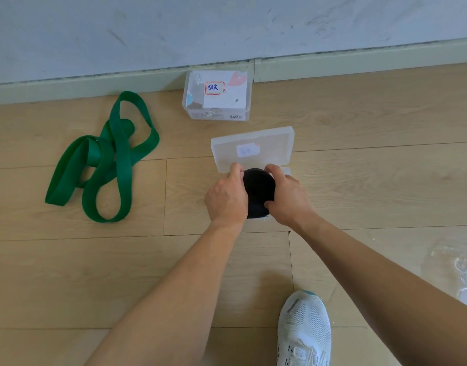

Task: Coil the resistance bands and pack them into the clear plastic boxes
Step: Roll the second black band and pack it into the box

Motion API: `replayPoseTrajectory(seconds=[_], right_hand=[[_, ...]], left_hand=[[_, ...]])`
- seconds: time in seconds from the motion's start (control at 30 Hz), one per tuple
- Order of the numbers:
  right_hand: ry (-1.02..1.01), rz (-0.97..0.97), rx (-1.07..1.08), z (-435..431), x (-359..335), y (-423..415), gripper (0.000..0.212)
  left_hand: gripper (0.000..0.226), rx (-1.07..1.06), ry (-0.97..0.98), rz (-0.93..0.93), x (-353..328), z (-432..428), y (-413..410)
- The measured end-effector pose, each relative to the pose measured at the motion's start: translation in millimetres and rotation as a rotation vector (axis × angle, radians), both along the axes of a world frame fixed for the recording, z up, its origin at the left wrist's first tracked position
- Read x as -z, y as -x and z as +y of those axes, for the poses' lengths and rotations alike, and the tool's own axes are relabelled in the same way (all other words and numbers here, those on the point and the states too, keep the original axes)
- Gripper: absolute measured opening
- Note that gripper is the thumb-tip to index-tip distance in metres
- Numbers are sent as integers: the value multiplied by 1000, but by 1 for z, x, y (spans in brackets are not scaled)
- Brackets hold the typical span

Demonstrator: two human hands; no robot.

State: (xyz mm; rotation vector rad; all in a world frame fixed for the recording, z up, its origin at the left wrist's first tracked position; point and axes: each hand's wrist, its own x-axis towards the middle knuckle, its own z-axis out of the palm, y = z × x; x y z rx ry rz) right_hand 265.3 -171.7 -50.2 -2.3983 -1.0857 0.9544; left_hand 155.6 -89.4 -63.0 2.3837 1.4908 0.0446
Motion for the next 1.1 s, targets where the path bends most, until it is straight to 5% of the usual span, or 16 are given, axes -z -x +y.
replayPoseTrajectory(seconds=[0.2,0.53,1.1], right_hand=[[-16,18,9,-3,4,-2,65],[-158,-27,112,-10,13,5,17],[-178,-99,54,-14,22,6,19]], left_hand=[[29,36,-67,-69,6,-8,7],[35,0,-334,-218,27,-19,7],[32,-17,-349,-263,35,-14,9]])
